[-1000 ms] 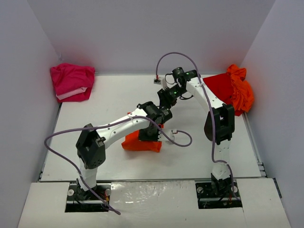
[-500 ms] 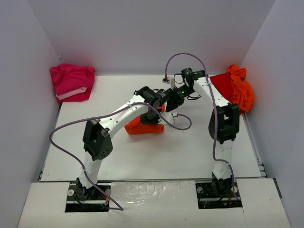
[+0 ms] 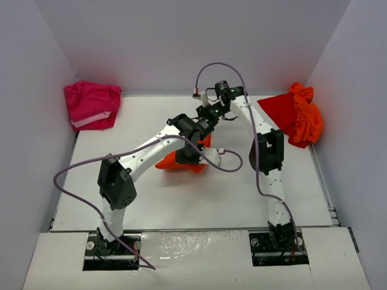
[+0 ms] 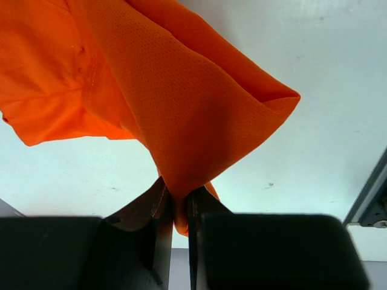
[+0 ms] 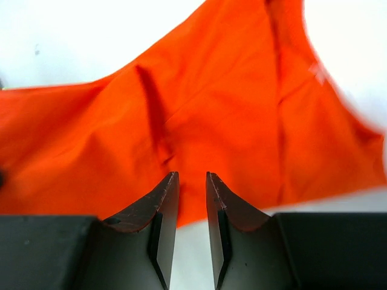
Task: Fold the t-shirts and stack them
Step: Fold the long partially folded tshirt into a neat square
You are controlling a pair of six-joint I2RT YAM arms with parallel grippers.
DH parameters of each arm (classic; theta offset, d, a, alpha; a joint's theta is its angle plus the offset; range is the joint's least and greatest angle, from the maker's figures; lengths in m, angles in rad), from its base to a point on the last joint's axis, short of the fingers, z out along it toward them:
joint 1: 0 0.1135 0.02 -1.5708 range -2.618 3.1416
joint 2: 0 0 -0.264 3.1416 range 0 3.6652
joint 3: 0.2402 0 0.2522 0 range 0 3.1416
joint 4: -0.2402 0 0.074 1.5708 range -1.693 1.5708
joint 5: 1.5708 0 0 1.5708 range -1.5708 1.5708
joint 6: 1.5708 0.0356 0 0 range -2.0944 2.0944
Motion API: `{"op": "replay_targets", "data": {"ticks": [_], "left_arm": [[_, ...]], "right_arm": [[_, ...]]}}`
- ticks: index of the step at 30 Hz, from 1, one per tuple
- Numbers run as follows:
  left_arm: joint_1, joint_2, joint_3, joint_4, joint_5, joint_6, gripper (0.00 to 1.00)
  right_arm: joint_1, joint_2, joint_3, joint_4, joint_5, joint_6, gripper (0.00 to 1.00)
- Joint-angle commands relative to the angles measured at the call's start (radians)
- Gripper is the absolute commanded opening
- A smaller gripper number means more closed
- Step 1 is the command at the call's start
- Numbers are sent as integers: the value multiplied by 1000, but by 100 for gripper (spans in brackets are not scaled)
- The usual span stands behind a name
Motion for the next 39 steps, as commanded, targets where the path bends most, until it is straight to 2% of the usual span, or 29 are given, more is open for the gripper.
{"op": "replay_targets", "data": {"ticks": [1,2,4,7,13,17,21,25,31,39], "left_arm": [[-43,-146,-55,-31,10,-56,0],[-55,-162,-79,-29,7,-67,0],[-65,-177,-99,-32,12,-86,0],[-81,-194,-111,-42,15,-103,0],[-102,-210,-85,-80,30,-122,0],[-110,-202,-41,-102,30,-121,0],[-109,-170,-32,-97,25,-99,0],[-111,-108,-20,-108,62,-78,0],[-124,-68,-30,-119,117,-59,0],[-152,-52,-51,-127,141,-48,0]], "right_arm": [[23,149,162,-9,0,85,21],[29,191,197,-10,-6,105,21],[49,201,148,-9,-7,94,20],[93,167,17,-6,14,41,19],[117,-11,-364,-5,0,-62,18],[122,-84,-498,-6,5,-98,19],[123,-97,-530,0,5,-123,19],[123,-105,-488,13,13,-111,17],[118,-189,-433,12,73,-105,24],[117,-323,-383,5,144,-98,28]]}}
